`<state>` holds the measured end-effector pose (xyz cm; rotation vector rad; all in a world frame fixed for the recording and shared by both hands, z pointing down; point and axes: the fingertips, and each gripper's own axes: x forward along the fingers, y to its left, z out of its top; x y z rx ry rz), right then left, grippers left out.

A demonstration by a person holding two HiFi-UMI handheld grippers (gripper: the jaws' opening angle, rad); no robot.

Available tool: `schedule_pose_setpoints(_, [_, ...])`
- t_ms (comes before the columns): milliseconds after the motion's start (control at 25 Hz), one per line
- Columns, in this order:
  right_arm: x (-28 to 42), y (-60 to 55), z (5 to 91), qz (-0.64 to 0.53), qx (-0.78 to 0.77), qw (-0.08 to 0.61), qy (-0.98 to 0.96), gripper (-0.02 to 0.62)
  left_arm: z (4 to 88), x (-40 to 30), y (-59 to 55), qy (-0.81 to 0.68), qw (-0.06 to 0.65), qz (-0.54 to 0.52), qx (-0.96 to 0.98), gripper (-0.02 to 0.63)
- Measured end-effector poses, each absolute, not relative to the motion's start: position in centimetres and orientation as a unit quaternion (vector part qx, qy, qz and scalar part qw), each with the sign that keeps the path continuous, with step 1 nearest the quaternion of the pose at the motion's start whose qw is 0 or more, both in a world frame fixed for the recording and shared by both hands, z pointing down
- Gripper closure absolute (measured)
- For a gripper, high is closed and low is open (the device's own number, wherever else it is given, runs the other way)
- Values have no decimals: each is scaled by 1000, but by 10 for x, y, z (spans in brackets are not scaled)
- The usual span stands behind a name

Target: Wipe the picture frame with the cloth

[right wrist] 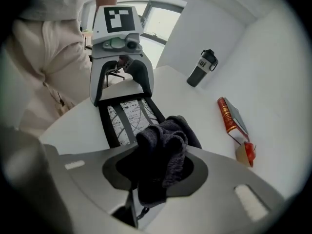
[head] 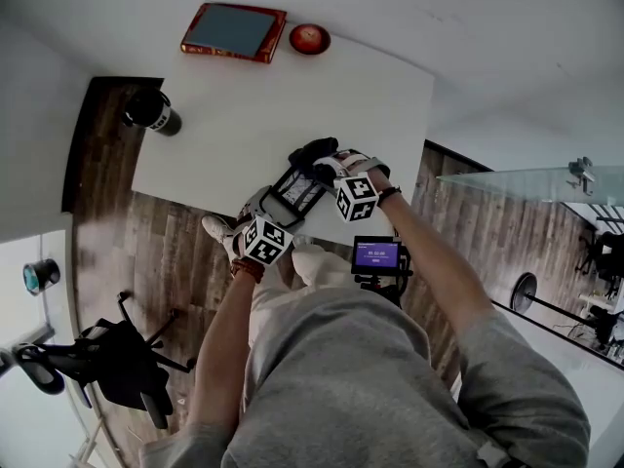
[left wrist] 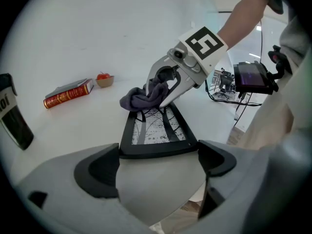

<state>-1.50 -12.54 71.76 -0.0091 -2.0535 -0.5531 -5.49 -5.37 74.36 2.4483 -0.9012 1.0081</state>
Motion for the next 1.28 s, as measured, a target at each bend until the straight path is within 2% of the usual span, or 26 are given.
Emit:
schedule_pose_setpoints(160, [-7,-117,716,-187,10,476,-859,495,743,-56,-54,-318,170,355,862,97])
schedule_pose_setpoints(920, [-11,-104,721,56,61,484,-871,485,743,-56,-54,-330,178,352,858,100])
schedule_pose_setpoints(1280, [-19,-108,719,103,93,473,-870,485,743,-57,-57,-346,189,349,850,109])
